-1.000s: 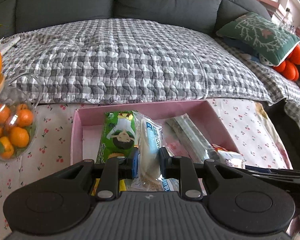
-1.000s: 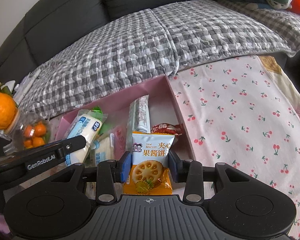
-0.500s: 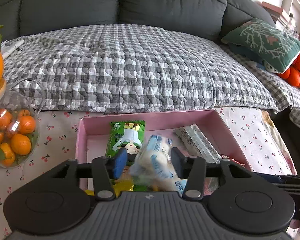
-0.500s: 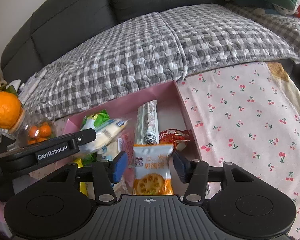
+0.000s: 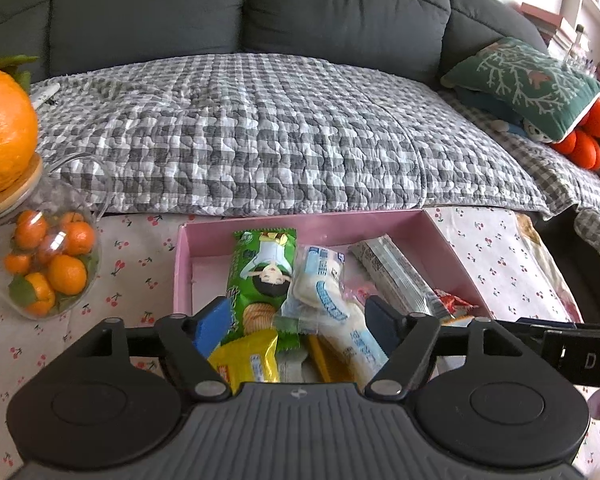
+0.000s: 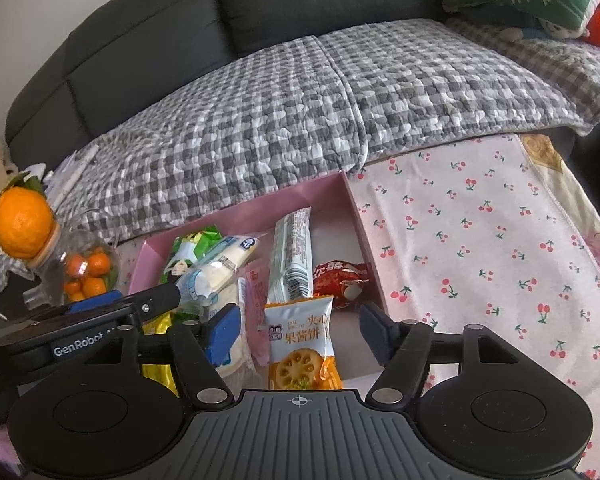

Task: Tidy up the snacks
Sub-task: 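Open both grippers to drop the milk-bread and lotus packets into the box, then withdraw both open grippers from the box toward the loose snacks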

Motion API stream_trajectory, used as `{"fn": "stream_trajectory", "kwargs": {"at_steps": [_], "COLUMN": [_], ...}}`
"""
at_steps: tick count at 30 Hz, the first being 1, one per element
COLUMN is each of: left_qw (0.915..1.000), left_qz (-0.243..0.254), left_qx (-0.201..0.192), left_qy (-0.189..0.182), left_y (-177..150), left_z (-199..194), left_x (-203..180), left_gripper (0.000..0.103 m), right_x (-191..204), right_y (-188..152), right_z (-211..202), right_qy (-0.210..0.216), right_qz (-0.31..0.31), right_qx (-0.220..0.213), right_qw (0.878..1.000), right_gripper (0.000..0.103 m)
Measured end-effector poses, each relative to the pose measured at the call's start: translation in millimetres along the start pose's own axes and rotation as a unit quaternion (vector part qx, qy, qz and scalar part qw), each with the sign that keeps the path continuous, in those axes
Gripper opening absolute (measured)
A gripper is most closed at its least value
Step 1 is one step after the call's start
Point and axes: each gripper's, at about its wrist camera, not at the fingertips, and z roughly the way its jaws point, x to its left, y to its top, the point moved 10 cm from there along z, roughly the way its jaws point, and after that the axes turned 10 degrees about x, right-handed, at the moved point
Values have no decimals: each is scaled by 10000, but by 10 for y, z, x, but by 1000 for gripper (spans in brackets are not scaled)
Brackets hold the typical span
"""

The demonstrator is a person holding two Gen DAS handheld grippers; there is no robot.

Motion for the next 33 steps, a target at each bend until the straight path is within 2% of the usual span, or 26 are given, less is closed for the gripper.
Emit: {"fn": "stream_trajectory", "kwargs": {"at_steps": [5, 14, 19, 33], "left_qw": [10000, 9999, 9997, 9983], "left_qz": [3, 77, 137, 216], "left_qx": [18, 38, 186, 539], "left_qy": [15, 75, 86, 103], "left_y": [-88, -309, -453, -998], "left_z": [-110, -357, -435, -556], "left_x": [3, -27, -95, -80], "left_gripper": [80, 94, 99, 102], "right_x": [22, -32, -41, -72], "right_y": [-85, -230, -342, -786], "right_z": [-116, -286, -397, -539], "right_qy": [-31, -133, -168, -495], "right_qz": [-112, -89, -128, -714], "right_qx": [15, 72, 118, 252], "right_qw": [9999, 9998, 9997, 9959], "right_gripper": [73, 78, 83, 86]}}
